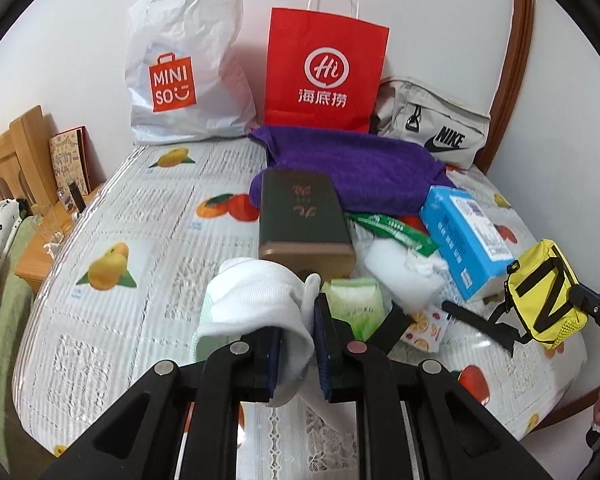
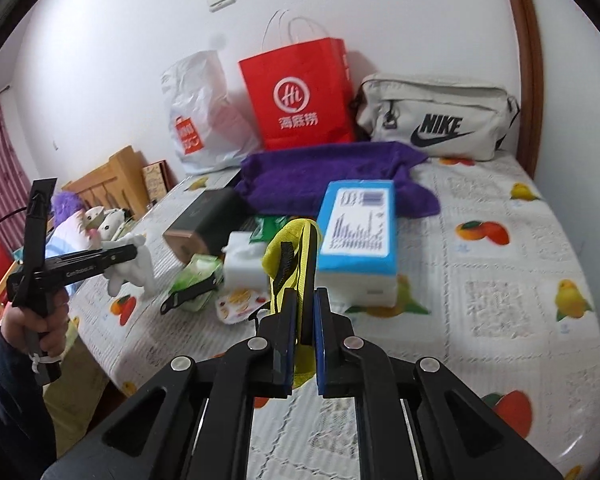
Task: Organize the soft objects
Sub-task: 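Lower the glove onto the purple towel and open the left tool while the right tool releases the pouch there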
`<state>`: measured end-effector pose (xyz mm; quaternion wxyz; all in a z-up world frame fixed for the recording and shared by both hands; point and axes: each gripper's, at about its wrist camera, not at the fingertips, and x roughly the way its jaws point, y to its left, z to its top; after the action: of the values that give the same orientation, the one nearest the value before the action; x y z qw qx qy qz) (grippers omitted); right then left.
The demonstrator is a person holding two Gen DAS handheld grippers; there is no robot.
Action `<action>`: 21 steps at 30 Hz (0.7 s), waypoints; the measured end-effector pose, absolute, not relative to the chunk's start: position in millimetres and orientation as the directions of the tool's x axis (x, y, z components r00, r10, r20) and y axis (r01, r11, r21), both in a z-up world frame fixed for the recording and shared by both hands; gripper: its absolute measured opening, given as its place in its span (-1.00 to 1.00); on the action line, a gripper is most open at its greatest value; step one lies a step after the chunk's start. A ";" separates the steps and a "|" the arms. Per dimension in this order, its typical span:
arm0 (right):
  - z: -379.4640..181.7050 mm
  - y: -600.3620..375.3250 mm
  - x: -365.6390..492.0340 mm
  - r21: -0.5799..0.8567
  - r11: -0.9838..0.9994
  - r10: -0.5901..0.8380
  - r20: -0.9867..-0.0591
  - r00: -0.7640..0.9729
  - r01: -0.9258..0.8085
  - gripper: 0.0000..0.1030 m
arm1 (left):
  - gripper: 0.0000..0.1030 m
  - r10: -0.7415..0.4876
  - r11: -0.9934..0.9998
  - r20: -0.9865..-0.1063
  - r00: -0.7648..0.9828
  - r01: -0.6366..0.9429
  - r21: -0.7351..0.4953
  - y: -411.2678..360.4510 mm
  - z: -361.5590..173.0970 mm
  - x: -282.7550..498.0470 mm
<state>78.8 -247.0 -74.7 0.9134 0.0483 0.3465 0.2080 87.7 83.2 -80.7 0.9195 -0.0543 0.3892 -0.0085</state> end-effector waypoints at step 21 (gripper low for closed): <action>-33.4 -252.7 161.2 0.223 0.924 0.382 -0.562 0.733 -0.310 -0.85 | -0.71 -0.051 0.998 -0.697 0.715 0.012 -0.061 73.5 -41.6 158.8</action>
<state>161.2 -252.7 -33.4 0.9292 0.0570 0.3140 0.1861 158.8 73.5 -41.6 0.9257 -0.0259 0.3769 -0.0170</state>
